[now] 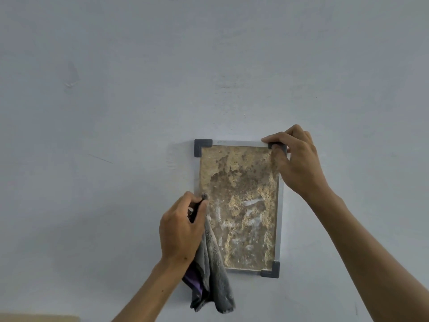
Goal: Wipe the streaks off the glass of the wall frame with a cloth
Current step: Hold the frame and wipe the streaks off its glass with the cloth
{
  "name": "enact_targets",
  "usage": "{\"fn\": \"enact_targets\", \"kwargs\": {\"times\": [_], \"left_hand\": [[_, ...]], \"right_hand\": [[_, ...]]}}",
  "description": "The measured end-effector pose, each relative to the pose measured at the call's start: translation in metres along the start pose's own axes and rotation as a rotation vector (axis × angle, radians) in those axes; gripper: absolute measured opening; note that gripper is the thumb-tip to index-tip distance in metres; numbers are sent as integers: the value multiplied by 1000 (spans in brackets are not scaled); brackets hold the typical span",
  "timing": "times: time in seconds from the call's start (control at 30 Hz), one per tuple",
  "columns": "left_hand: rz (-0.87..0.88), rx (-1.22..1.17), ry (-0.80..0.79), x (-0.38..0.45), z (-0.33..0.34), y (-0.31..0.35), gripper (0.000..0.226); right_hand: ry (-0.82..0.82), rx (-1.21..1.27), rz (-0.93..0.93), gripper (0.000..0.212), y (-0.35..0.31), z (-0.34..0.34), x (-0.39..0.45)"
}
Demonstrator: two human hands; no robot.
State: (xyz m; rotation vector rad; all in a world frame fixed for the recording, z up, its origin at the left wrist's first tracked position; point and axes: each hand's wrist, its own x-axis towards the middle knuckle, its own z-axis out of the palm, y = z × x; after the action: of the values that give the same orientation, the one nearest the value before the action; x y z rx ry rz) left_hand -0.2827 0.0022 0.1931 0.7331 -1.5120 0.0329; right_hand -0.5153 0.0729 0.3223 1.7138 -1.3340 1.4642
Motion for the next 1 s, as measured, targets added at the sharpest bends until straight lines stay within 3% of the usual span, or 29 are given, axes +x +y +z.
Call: {"fn": "enact_targets", "kwargs": {"times": [0.17, 0.37, 0.53, 0.73, 0.93, 1.0], "left_hand": [[-203, -73, 154, -13, 28, 26, 16], [-15, 56, 66, -11, 34, 37, 13], [-187, -80, 246, -6, 38, 39, 14], [27, 61, 58, -18, 59, 53, 12], [-148, -127, 286, -7, 51, 45, 10], [-123, -118, 270, -6, 56, 49, 8]], "right_hand": [[-3, -4, 0, 31, 0, 1, 0], [-6, 1, 4, 31, -1, 0, 0], [-8, -2, -3, 31, 0, 1, -1], [-5, 9, 2, 30, 0, 2, -1], [-17, 24, -3, 31, 2, -1, -1], [-17, 25, -6, 31, 3, 0, -1]]}}
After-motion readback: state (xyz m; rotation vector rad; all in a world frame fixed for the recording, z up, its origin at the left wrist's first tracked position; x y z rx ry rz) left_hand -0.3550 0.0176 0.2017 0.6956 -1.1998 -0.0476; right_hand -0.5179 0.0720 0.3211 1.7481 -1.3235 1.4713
